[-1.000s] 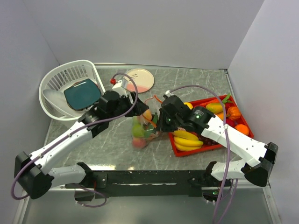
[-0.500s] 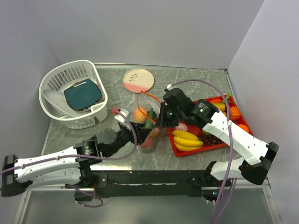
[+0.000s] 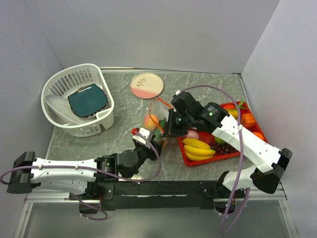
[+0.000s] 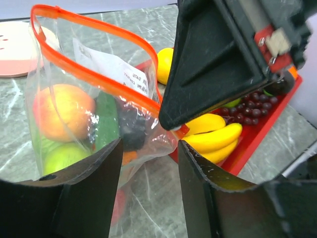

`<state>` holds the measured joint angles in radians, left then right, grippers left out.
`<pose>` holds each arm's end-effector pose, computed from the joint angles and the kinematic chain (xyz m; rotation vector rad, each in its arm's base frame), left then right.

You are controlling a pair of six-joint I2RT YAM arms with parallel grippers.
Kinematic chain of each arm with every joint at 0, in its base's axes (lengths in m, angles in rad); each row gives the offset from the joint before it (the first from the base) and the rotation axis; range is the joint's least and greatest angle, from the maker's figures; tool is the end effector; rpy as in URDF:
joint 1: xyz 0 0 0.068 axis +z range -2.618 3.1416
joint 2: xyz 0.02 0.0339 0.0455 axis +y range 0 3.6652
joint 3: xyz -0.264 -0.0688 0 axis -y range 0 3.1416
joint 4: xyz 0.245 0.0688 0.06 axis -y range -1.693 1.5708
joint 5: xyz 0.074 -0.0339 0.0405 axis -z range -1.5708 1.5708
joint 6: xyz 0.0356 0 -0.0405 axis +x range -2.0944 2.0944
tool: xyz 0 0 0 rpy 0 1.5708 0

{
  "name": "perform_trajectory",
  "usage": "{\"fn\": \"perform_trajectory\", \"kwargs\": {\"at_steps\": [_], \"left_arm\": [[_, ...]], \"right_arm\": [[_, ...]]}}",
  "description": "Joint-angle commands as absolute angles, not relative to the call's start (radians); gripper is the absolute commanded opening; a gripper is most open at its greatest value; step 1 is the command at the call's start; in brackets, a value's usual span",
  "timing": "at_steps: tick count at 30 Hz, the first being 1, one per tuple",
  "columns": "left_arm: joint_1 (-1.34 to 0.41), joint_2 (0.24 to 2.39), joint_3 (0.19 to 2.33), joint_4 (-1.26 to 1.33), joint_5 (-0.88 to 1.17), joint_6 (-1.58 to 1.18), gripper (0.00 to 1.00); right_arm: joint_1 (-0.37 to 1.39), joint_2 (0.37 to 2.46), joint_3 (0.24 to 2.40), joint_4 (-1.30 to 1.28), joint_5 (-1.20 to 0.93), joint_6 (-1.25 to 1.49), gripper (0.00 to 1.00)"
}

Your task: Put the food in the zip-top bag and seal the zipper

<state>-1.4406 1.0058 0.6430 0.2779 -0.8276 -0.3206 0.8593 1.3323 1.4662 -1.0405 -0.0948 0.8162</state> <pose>0.0554 -0.2214 0.2973 0.2934 1.6441 -0.6639 0.1671 0.1990 0.3760 -0.1009 2.6601 0.7666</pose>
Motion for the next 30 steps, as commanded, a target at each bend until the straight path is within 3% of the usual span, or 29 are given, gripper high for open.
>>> {"fn": "perform_trajectory", "kwargs": {"at_steps": [1,15,26,30], "left_arm": [[-1.462,1.031,0.643,0.376,-0.907,-0.275,0.55],[-1.47,1.054,0.623,0.437,-0.939,-0.219,0.53],[-1.47,1.088,0.618,0.512,-0.98,-0.195,0.41],[-1.47,1.109,0.627,0.514,-0.968,-0.19,0.19]], "right_arm": [[0.847,1.331,1.545,-1.051,-0.121,0.877,0.0],[0.842,1.405,1.605,-1.086,-0.176,0.968,0.0],[0.841,1.407,1.591,-1.077,-0.186,0.982,0.0],[0.842,1.413,1.592,-1.077,-0.192,0.991,0.0]]}}
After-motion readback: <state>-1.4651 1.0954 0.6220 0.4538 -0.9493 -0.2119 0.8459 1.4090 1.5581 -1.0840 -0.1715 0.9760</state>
